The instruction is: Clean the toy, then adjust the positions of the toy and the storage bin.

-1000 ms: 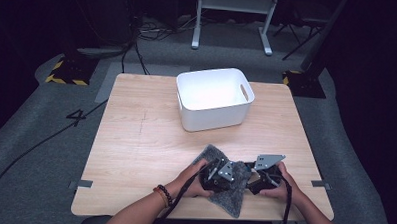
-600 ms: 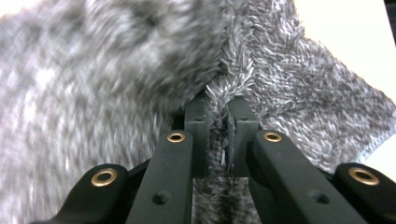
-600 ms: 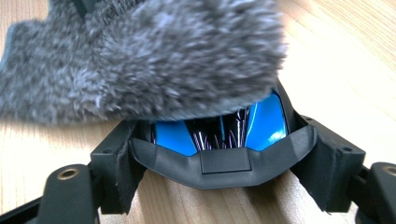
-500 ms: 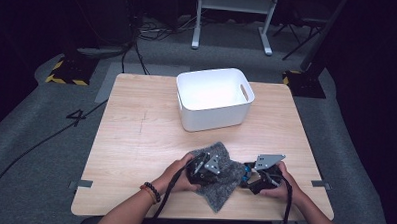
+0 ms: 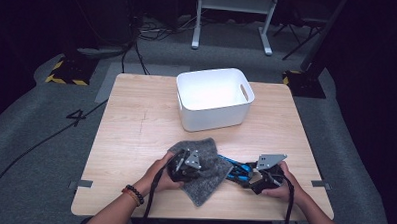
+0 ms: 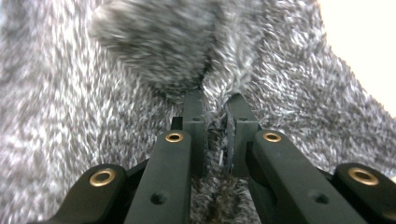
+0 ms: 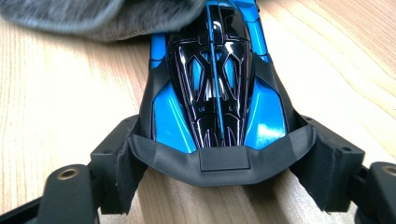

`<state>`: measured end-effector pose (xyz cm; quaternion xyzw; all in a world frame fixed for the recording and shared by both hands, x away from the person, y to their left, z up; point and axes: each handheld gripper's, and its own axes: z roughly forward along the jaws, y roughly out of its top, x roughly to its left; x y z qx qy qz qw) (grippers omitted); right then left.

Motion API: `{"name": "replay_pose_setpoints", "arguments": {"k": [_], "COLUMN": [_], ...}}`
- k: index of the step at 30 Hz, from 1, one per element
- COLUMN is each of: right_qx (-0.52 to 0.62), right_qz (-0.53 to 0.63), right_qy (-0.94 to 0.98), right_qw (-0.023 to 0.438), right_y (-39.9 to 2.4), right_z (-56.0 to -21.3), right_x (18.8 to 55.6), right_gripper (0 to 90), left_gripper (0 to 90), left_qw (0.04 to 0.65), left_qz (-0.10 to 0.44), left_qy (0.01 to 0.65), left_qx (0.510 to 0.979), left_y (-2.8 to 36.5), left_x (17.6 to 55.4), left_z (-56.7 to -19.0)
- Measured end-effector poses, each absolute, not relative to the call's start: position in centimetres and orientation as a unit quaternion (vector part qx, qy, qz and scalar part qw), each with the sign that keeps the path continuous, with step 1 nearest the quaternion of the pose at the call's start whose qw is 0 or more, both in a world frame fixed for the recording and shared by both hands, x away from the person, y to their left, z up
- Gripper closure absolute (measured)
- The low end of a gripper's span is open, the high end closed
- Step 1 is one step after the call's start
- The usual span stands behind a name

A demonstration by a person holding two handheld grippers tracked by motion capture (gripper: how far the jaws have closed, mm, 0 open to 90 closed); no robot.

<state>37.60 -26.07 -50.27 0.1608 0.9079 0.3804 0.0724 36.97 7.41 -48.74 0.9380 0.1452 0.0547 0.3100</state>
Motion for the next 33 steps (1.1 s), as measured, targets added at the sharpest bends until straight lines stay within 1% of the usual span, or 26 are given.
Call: {"name": "replay_pose_setpoints", "arguments": {"k": [2, 6, 8, 11, 14, 18, 23, 24, 28, 31, 33], "right_qx": [0.160, 0.159, 0.158, 0.158, 0.158, 0.158, 0.156, 0.156, 0.154, 0.150, 0.148], "right_qz": [0.380, 0.381, 0.382, 0.382, 0.381, 0.380, 0.380, 0.378, 0.379, 0.382, 0.380], "right_qy": [0.908, 0.908, 0.908, 0.908, 0.908, 0.909, 0.909, 0.910, 0.910, 0.910, 0.910], "right_qw": [0.072, 0.072, 0.071, 0.071, 0.071, 0.071, 0.070, 0.070, 0.069, 0.068, 0.067], "right_y": [-26.1, -26.1, -26.1, -26.1, -26.1, -26.1, -26.1, -26.1, -26.0, -26.0, -25.9], "right_z": [-50.3, -50.3, -50.3, -50.3, -50.3, -50.3, -50.3, -50.2, -50.2, -50.3, -50.3], "right_x": [37.6, 37.7, 37.7, 37.7, 37.7, 37.7, 37.8, 37.8, 37.9, 38.0, 38.1], "right_gripper": [24.5, 24.5, 24.5, 24.5, 24.5, 24.5, 24.4, 24.4, 24.1, 24.0, 23.9], "left_gripper": [81.7, 81.6, 81.4, 81.1, 81.1, 80.4, 76.2, 73.1, 50.7, 39.3, 27.1], "left_qw": [0.314, 0.339, 0.342, 0.341, 0.357, 0.361, 0.371, 0.374, 0.382, 0.364, 0.356], "left_qz": [0.056, 0.036, 0.039, 0.048, 0.034, 0.033, 0.023, 0.020, -0.007, 0.012, 0.025], "left_qy": [0.170, 0.218, 0.232, 0.242, 0.251, 0.249, 0.250, 0.250, 0.255, 0.257, 0.264], "left_qx": [0.932, 0.914, 0.910, 0.907, 0.899, 0.898, 0.894, 0.893, 0.888, 0.895, 0.896], "left_y": [8.8, 11.4, 12.5, 13.6, 14.6, 14.8, 14.9, 15.0, 14.7, 14.1, 13.8], "left_x": [37.4, 38.1, 38.2, 38.3, 38.8, 38.8, 38.9, 38.9, 38.7, 38.1, 37.8], "left_z": [-48.8, -49.2, -49.2, -49.2, -49.5, -49.6, -49.7, -49.7, -49.7, -49.5, -49.3]}}
